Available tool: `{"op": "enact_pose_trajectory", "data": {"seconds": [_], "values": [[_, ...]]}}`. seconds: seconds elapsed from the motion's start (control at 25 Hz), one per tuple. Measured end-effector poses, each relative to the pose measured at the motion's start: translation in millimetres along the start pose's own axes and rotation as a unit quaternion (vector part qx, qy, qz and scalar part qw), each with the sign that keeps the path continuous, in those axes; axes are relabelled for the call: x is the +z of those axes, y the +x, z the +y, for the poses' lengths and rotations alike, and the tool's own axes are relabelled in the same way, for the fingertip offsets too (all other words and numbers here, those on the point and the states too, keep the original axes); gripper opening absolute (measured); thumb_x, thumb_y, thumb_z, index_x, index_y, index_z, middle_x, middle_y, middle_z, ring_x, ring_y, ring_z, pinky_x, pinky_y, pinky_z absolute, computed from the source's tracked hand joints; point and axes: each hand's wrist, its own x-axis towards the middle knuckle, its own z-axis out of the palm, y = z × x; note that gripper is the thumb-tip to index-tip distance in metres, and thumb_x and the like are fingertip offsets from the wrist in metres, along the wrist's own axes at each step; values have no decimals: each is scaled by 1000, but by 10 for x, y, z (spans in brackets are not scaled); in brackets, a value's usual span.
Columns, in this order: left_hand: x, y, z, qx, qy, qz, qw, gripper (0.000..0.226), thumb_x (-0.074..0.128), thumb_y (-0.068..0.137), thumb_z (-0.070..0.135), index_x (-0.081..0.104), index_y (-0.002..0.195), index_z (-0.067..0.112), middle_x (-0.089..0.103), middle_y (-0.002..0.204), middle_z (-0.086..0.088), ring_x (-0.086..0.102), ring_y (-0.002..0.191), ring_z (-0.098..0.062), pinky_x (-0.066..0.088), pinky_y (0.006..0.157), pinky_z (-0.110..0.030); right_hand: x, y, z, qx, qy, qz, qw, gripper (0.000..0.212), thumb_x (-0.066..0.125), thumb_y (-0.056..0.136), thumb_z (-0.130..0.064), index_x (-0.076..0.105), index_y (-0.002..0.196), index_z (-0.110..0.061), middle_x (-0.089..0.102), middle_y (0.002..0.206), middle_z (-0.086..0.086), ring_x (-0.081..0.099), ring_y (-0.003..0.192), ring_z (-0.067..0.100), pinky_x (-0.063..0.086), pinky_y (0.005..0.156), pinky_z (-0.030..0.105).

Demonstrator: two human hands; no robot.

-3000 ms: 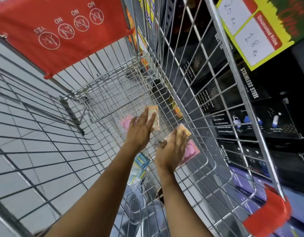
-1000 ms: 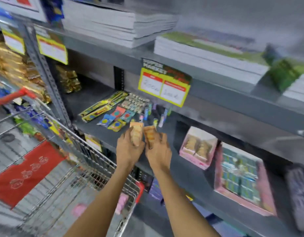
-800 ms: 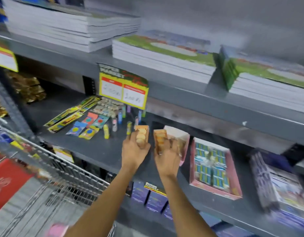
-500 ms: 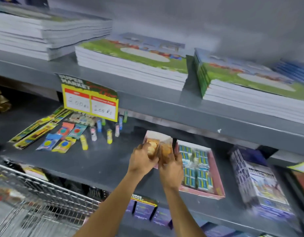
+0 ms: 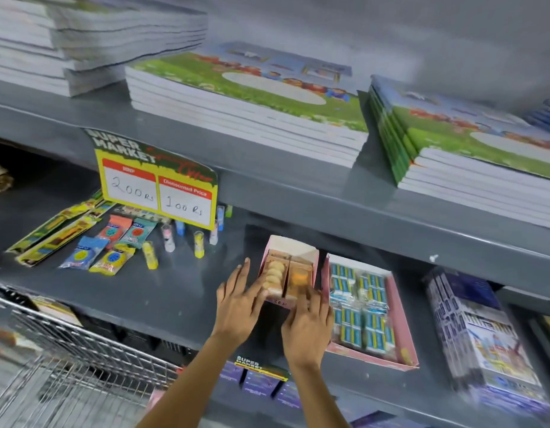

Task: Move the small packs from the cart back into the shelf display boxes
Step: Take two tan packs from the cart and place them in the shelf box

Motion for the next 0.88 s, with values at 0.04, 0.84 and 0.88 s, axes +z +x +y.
{"op": "enact_pose_trajectory", "data": {"seconds": [0.04, 0.84, 0.88], "values": [[13, 27, -4, -7, 6, -7, 1000, 41, 33, 98, 37, 38, 138, 34, 11, 159, -5, 11, 146, -22, 19, 111, -47, 4, 5, 17, -6, -9, -5, 1000, 54, 75, 65, -2, 60, 116, -8, 65, 113, 17, 60, 106, 36, 53, 89, 51], [-100, 117, 51, -27, 68, 25, 997, 49, 32, 99, 35, 18, 145, 31, 13, 158, -8, 13, 146, -25, 21, 112, -48, 118, 126, -138, 6, 104, 20, 994, 46, 62, 88, -21, 49, 131, -10, 54, 136, 17, 49, 125, 37, 40, 103, 52], [-172, 80, 5, -44, 57, 49, 996, 47, 34, 98, 35, 25, 144, 29, 20, 157, -10, 19, 144, -26, 26, 110, -49, 132, 94, -202, 9, 117, 16, 993, 49, 59, 90, -25, 45, 135, -10, 50, 140, 16, 45, 129, 36, 37, 105, 51]]}}
